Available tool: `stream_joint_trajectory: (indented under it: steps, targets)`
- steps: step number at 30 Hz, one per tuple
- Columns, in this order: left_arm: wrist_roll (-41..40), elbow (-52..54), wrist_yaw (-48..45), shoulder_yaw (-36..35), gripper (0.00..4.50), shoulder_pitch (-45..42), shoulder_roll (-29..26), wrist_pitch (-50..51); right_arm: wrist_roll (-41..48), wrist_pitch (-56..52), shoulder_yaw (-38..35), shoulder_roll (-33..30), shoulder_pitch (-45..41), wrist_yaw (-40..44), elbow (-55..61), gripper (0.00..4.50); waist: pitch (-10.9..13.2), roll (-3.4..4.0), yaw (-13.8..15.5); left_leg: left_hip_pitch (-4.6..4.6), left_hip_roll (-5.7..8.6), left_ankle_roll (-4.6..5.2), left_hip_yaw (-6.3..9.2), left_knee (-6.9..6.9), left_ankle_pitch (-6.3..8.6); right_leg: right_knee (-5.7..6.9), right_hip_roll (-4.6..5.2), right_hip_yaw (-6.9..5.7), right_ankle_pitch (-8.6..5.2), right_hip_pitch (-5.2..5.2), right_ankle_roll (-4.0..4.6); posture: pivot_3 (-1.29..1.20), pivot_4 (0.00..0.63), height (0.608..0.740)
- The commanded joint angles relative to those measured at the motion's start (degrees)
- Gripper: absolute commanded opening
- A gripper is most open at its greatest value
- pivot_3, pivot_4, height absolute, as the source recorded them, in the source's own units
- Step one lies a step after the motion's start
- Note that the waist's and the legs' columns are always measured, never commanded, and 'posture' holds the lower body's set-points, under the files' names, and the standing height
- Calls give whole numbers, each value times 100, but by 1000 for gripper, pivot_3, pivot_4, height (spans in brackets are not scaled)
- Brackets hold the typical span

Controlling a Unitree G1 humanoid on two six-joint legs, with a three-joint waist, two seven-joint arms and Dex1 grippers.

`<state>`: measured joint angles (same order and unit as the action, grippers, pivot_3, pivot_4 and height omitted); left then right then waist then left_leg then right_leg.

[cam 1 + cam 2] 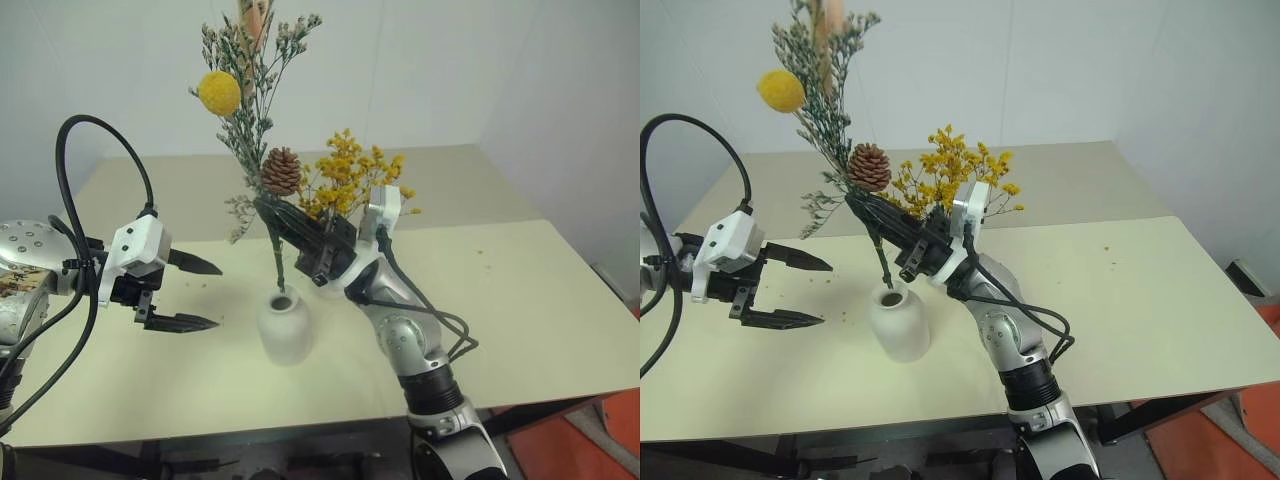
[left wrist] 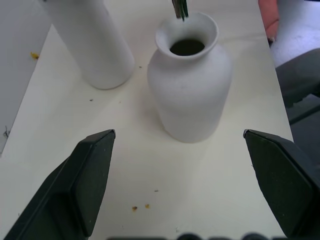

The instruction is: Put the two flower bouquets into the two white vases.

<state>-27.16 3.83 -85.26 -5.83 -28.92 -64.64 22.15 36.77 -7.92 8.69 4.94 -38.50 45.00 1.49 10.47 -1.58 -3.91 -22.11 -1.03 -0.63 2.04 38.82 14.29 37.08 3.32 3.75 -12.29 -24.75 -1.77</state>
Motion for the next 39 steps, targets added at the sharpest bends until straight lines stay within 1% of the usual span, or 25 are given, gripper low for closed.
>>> stream_joint_trajectory:
  steps: [1, 10, 24, 29, 34, 36, 37, 39]
  targets:
    - [-289, 126, 144, -320, 4500, -84, 59, 180, 10, 169, 39, 250, 103, 44, 106, 24, 0, 0, 0, 0, 0, 0, 0, 0, 0, 1, 0, 0, 0, 0, 0, 0, 150, 740]
    - [-327, 198, 325, -298, 4500, 5, 136, 205, -85, 349, 221, 326, 455, 125, -73, 24, 0, 0, 0, 0, 1, 0, 0, -2, 0, 0, 0, 0, 0, -2, 0, 0, 150, 740]
    - [-296, 270, 441, -278, 4500, 86, 139, 203, -353, 1191, 452, 521, 915, 272, -442, 24, 0, 0, 0, 0, 0, -1, -1, -4, 0, -1, 0, 1, 0, -4, 0, 0, 150, 740]
    - [-288, 230, 428, -200, 4500, -17, 128, 265, -343, 1187, 505, 519, 979, 244, -438, 24, 0, 0, 0, -1, 1, -1, -1, -4, 0, -1, 0, 1, 0, -4, 0, 0, 150, 740]
    - [-275, 167, 385, -141, 4500, -107, 153, 266, -274, 1172, 527, 454, 1031, 447, -473, 24, 0, 0, 0, 0, 0, -1, -1, -4, 0, -1, -1, 1, 0, -4, 0, 0, 150, 740]
    - [-261, 145, 383, -115, 4500, -147, 167, 270, -306, 1233, 548, 438, 1067, 517, -449, 591, 0, 0, 0, 0, 0, -1, -1, -4, 0, -1, -1, 1, 0, -4, 0, 0, 150, 740]
    - [-257, 136, 379, -105, 4500, -162, 173, 265, -326, 1267, 554, 438, 1076, 543, -447, 800, 0, 0, 0, 0, 0, -1, 0, -5, 0, -1, -1, 1, 0, -4, 0, 0, 150, 740]
    - [-258, 131, 369, -94, 4500, -184, 186, 260, -329, 1295, 551, 443, 1085, 581, -448, 1435, 0, 0, -1, 0, 0, -1, -1, -4, 0, -1, -1, 1, 0, -4, 0, 0, 150, 740]
